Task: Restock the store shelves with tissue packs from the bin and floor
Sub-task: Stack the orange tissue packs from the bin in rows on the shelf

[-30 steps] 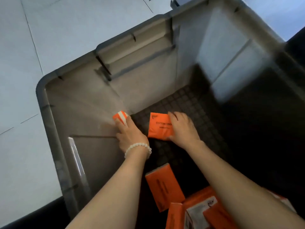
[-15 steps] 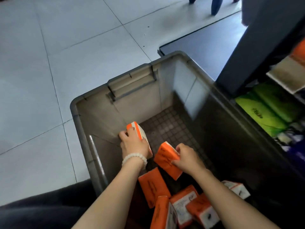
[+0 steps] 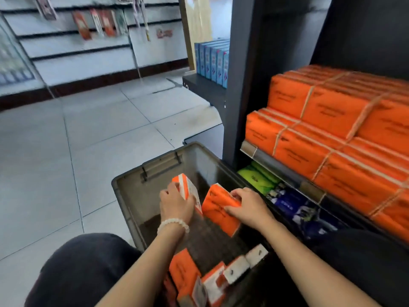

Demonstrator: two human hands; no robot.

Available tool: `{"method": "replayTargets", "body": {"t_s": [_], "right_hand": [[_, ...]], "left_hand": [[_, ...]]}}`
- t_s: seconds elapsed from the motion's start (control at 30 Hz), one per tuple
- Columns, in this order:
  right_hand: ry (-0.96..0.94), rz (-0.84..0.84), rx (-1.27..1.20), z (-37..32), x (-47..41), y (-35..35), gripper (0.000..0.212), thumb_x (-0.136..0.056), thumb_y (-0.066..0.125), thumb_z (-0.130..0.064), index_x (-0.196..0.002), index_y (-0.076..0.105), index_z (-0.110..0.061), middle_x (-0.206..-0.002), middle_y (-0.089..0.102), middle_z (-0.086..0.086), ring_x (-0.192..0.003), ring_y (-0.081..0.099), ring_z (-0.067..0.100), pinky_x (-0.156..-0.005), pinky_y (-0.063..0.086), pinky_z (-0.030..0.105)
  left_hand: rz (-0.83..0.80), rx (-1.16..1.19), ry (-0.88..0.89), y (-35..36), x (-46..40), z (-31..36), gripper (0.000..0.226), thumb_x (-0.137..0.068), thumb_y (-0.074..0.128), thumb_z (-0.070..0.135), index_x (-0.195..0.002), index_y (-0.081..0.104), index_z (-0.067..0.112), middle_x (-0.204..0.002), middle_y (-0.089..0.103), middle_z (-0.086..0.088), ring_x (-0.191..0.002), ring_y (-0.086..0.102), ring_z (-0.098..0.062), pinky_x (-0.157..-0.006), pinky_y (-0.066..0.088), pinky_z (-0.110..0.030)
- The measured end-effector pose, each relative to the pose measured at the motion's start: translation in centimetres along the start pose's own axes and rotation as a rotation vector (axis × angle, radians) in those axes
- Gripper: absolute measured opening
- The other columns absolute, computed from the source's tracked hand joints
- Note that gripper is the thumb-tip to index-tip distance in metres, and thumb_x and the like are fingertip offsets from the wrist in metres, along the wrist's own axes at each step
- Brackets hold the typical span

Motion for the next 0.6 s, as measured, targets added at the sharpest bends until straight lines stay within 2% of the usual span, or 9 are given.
{"method": "replayTargets", "body": {"t_s": [0.1, 0.2, 0.3, 0.37, 0.43, 0.5, 0.6], "right_hand": [[-0.001, 0.087, -0.013, 0.2, 3.5, -4.4, 0.042, -0.077, 0.070, -0.039, -0.115, 0.061, -0.024, -0.104, 0.051, -0.005, -0.094, 0.051, 0.010, -0.078, 0.038, 0.024], [0.002, 0.196, -0.002, 0.8, 7.0, -9.0, 0.049, -0.079, 0.070, -0.036, -0.123, 0.057, -0.022, -0.114, 0.051, -0.003, -0.105, 0.051, 0.014, -0.086, 0.039, 0.025], [0.016, 0.333, -0.014, 1.8, 10.8, -14.1, 0.048, -0.077, 0.072, -0.034, -0.122, 0.058, -0.023, -0.121, 0.054, -0.003, -0.112, 0.051, 0.014, -0.093, 0.038, 0.024], [0.021, 0.422, -0.021, 2.5, 13.0, -17.5, 0.046, -0.077, 0.074, -0.032, -0.120, 0.060, -0.022, -0.122, 0.056, -0.002, -0.113, 0.051, 0.015, -0.092, 0.035, 0.020], [0.039, 0.518, -0.015, 3.4, 15.8, -21.1, 0.043, -0.077, 0.074, -0.028, -0.118, 0.062, -0.019, -0.121, 0.057, 0.000, -0.113, 0.051, 0.017, -0.087, 0.031, 0.014], [0.058, 0.611, -0.002, 4.2, 18.7, -24.5, 0.040, -0.077, 0.075, -0.023, -0.115, 0.064, -0.016, -0.115, 0.058, 0.002, -0.110, 0.053, 0.018, -0.081, 0.028, 0.011], [0.099, 0.723, 0.026, 5.9, 22.5, -28.4, 0.039, -0.077, 0.075, -0.021, -0.114, 0.065, -0.014, -0.114, 0.059, 0.004, -0.109, 0.054, 0.019, -0.083, 0.029, 0.011]], "left_hand": [[-0.014, 0.090, 0.087, -0.6, 3.1, 3.3, 0.050, -0.084, 0.063, 0.020, -0.130, 0.044, 0.010, -0.126, 0.049, -0.016, -0.116, 0.050, -0.031, -0.098, 0.038, -0.037], [-0.067, 0.152, 0.239, -0.7, 6.1, 7.5, 0.041, -0.083, 0.064, 0.018, -0.121, 0.052, 0.015, -0.119, 0.057, -0.008, -0.108, 0.055, -0.024, -0.090, 0.044, -0.032], [-0.141, 0.186, 0.435, -0.7, 9.2, 12.4, 0.024, -0.084, 0.063, 0.022, -0.107, 0.054, 0.025, -0.108, 0.057, 0.000, -0.103, 0.056, -0.020, -0.090, 0.049, -0.037], [-0.169, 0.196, 0.556, -0.6, 10.6, 15.6, 0.022, -0.084, 0.064, 0.022, -0.102, 0.053, 0.029, -0.108, 0.058, 0.001, -0.102, 0.057, -0.019, -0.090, 0.049, -0.039], [-0.205, 0.245, 0.654, -0.4, 12.1, 19.1, 0.018, -0.085, 0.066, 0.021, -0.099, 0.055, 0.026, -0.106, 0.059, -0.001, -0.094, 0.058, -0.015, -0.084, 0.048, -0.031], [-0.232, 0.276, 0.741, 0.0, 13.7, 22.5, 0.015, -0.086, 0.066, 0.018, -0.097, 0.056, 0.022, -0.098, 0.058, 0.004, -0.085, 0.054, -0.009, -0.072, 0.038, -0.019], [-0.278, 0.300, 0.868, 1.1, 15.8, 26.6, 0.014, -0.084, 0.068, 0.015, -0.092, 0.056, 0.019, -0.088, 0.055, 0.011, -0.078, 0.050, -0.007, -0.066, 0.032, -0.016]]}}
Point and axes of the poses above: each hand's wrist, its own x-axis away from the middle knuckle, its own y-axis out of the palm, z = x × y, the point moved 3 cm from there along -x, towards the middle knuckle
